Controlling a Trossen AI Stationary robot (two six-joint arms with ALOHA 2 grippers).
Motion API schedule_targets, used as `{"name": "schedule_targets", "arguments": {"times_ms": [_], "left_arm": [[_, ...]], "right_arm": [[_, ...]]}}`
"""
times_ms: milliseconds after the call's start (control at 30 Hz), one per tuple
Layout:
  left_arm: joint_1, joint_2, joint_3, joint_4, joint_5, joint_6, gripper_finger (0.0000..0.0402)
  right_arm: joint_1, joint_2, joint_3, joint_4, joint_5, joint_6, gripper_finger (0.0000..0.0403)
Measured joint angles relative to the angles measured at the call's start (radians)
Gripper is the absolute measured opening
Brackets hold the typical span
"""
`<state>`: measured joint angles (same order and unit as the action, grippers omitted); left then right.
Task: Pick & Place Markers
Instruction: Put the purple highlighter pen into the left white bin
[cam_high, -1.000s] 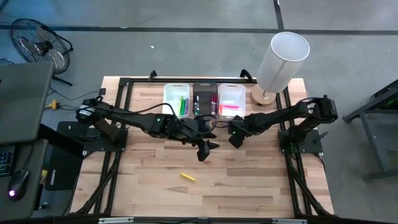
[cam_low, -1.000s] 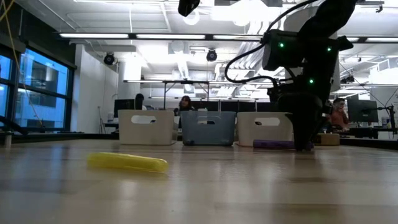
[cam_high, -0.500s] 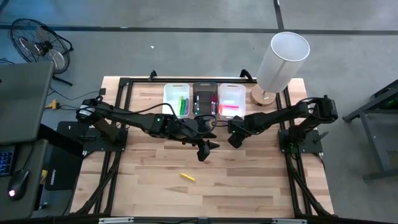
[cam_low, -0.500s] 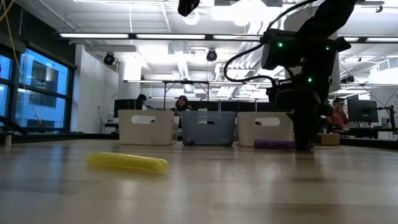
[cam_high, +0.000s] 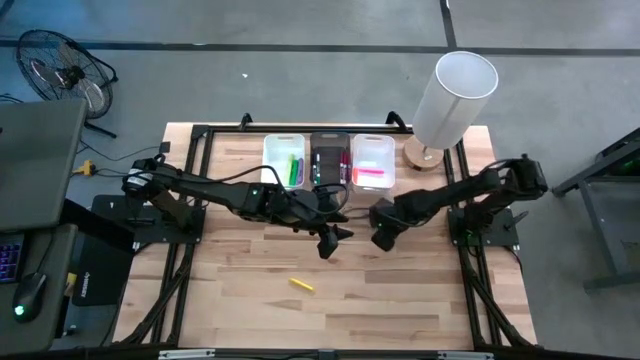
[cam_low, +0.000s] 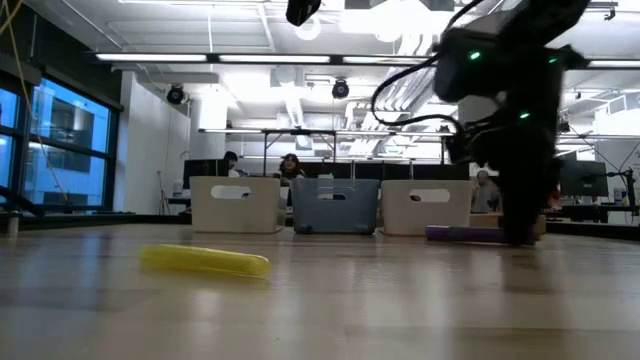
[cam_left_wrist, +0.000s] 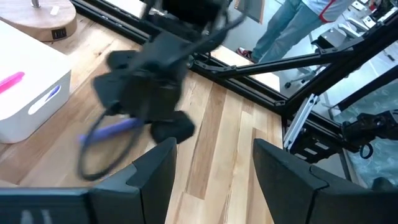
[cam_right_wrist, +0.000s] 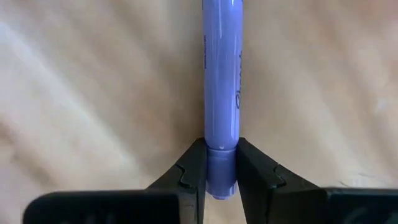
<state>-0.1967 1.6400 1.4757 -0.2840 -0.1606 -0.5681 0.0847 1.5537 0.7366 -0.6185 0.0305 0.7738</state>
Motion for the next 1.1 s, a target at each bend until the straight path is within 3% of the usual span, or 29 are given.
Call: {"name": "schedule_targets", "arguments": {"times_ms": [100, 267, 433, 767, 900, 1100], "left_arm": [[0.000, 0.000, 0.000, 0.000, 0.000, -0.006, 0.0209], [0.000, 0.000, 0.000, 0.001, -0.001, -0.021, 0.0209], [0.000, 0.000, 0.000, 0.038, -0.001, -0.024, 0.0209], [0.000, 0.014, 0.001, 0.210, -0.007, 0.023, 0.0209], [0.000, 0.020, -0.001, 0.259, -0.007, 0.041, 0.0209], [0.007, 0.054, -0.002, 0.370, -0.001, 0.045, 0.0209]], "right_arm": [[0.066, -0.046, -0.007, -0.041, -0.052, 0.060, 0.0055], [0.180, -0.155, -0.002, -0.073, 0.003, 0.134, 0.0055], [0.296, -0.284, -0.002, -0.077, 0.100, 0.214, 0.0055], [0.494, -0.553, -0.001, -0.025, 0.412, 0.275, 0.0054], [0.546, -0.635, -0.001, 0.063, 0.543, 0.198, 0.0054], [0.587, -0.699, 0.000, 0.271, 0.662, -0.064, 0.0054]]}}
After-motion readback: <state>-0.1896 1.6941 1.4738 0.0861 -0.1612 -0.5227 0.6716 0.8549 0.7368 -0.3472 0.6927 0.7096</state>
